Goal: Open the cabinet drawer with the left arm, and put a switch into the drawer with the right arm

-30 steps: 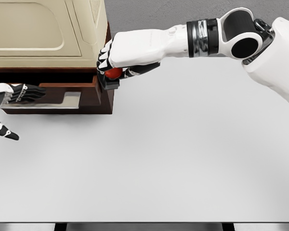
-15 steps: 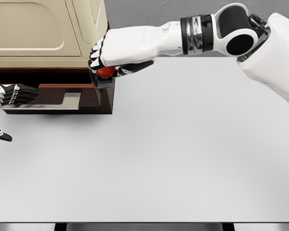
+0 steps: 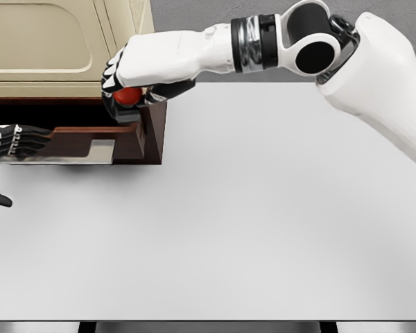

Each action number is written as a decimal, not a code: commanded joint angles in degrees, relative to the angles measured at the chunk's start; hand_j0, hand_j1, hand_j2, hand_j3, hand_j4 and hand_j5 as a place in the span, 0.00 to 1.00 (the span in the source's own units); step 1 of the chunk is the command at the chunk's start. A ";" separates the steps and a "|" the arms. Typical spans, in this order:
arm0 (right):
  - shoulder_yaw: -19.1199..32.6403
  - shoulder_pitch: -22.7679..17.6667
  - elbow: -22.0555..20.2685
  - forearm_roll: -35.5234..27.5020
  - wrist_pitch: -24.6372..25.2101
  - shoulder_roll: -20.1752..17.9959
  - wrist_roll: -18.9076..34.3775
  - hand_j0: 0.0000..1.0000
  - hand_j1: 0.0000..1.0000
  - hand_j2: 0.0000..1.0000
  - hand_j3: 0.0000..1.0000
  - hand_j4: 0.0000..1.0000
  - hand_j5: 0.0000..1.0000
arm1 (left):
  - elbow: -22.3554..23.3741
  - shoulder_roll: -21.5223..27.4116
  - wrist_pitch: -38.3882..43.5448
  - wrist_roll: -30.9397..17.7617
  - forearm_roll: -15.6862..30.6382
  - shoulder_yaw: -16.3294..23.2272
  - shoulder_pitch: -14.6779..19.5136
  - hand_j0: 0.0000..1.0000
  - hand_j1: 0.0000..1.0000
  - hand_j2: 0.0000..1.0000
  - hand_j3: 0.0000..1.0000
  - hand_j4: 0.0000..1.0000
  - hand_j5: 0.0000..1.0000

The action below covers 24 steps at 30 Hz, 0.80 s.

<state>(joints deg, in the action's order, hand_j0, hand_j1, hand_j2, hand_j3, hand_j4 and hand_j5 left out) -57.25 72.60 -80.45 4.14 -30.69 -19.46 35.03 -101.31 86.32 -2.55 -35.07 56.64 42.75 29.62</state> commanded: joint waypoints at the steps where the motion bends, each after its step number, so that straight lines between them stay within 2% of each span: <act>1: -0.23 0.00 1.09 -0.27 0.64 0.83 -0.03 0.51 0.51 0.51 0.51 0.51 0.51 | 0.06 0.96 0.00 0.07 -0.30 0.05 0.00 1.00 1.00 1.00 1.00 1.00 1.00; 6: -0.58 0.44 2.58 -0.27 1.43 2.59 -0.03 0.51 0.51 0.51 0.51 0.51 0.51 | 0.06 2.01 0.00 0.07 -0.13 0.05 -1.15 1.00 1.00 1.00 1.00 1.00 1.00; 10: -1.46 1.23 5.31 -0.27 1.43 4.79 -0.03 0.51 0.51 0.51 0.51 0.51 0.51 | 0.06 2.89 0.00 0.07 0.40 0.14 -1.67 1.00 1.00 1.00 1.00 1.00 1.00; 24: -1.90 2.11 9.61 -0.18 1.51 8.30 -0.03 0.51 0.51 0.51 0.51 0.51 0.51 | 0.06 3.15 -0.35 0.07 1.98 -0.65 -0.88 1.00 1.00 1.00 1.00 1.00 1.00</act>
<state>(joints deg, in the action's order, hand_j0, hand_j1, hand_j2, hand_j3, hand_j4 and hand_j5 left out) -59.21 74.71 -71.48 4.22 -29.35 -11.57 35.03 -101.25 89.40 -2.86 -35.00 58.03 42.14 28.74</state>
